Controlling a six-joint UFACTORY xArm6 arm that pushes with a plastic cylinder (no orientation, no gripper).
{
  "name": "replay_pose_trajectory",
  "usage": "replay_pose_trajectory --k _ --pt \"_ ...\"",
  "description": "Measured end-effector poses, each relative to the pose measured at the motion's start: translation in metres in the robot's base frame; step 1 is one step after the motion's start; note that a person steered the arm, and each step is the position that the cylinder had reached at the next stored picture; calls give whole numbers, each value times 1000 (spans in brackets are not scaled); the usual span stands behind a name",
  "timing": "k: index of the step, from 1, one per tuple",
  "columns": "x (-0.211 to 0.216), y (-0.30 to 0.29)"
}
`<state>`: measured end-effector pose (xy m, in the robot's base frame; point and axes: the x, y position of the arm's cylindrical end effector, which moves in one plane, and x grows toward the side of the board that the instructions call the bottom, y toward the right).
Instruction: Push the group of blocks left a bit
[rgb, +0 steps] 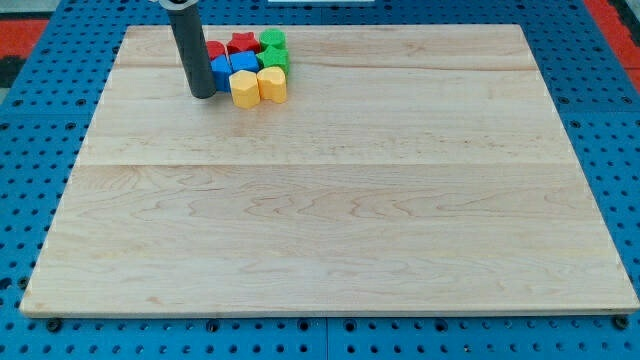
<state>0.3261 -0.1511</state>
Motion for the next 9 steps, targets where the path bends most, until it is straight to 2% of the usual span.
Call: replay_pose_trajectory --k 2,3,4,5,6,7,9 --pt "4 -3" --pt "25 -4" --pt "44 54" --pt "40 174" --pt "-42 199" --pt "-80 181" --pt "-79 121"
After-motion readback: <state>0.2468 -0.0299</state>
